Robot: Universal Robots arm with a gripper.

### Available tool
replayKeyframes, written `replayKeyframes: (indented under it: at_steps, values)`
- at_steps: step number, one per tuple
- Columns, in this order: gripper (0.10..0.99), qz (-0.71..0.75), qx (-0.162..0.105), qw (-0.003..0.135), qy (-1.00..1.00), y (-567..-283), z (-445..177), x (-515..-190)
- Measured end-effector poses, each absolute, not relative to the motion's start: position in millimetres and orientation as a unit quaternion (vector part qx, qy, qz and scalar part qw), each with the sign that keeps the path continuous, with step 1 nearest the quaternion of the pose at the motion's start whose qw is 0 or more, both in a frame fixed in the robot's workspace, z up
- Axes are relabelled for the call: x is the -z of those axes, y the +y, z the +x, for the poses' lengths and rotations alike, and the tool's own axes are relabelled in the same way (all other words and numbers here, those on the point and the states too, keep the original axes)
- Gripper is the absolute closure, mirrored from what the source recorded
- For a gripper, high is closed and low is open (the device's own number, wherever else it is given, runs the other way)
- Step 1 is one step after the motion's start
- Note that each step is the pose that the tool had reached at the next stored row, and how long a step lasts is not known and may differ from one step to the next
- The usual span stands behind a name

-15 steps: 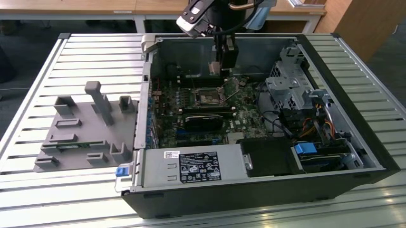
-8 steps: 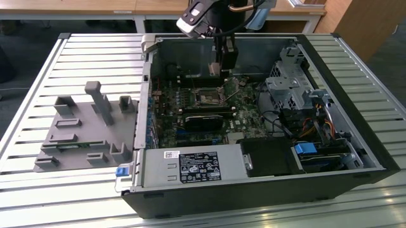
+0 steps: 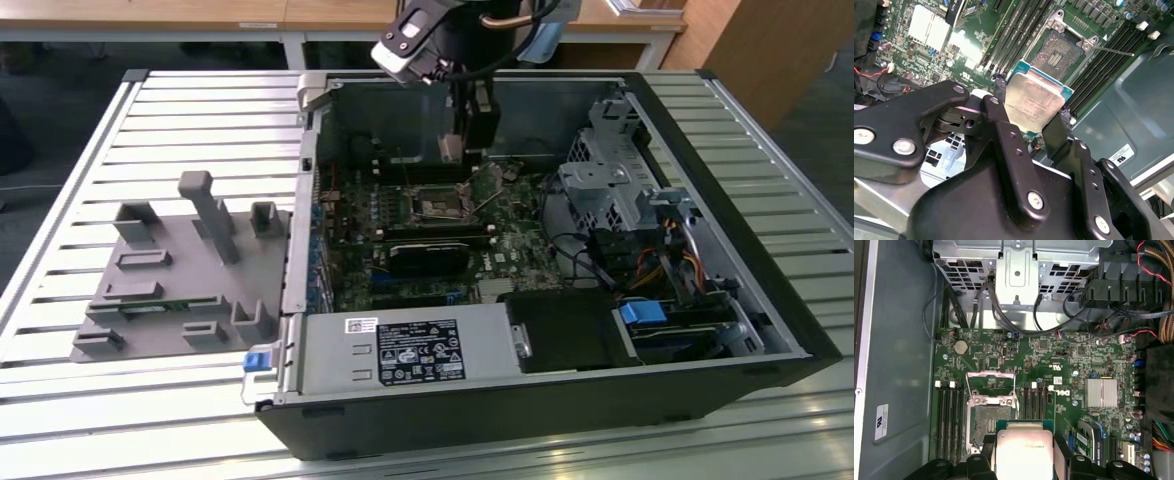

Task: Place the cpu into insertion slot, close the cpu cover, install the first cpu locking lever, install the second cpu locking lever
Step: 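Place the cpu into insertion slot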

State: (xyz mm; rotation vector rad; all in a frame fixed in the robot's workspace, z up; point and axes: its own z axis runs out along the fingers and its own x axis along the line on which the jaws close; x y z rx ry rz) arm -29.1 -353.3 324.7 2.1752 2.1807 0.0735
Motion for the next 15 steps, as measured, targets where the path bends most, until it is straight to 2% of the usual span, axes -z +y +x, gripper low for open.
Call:
replayKeyframes:
  at_steps: [15]
  values:
    - [0.545,0.706,-0.024,0.030,0.707,-353.3,-29.1,-320.4]
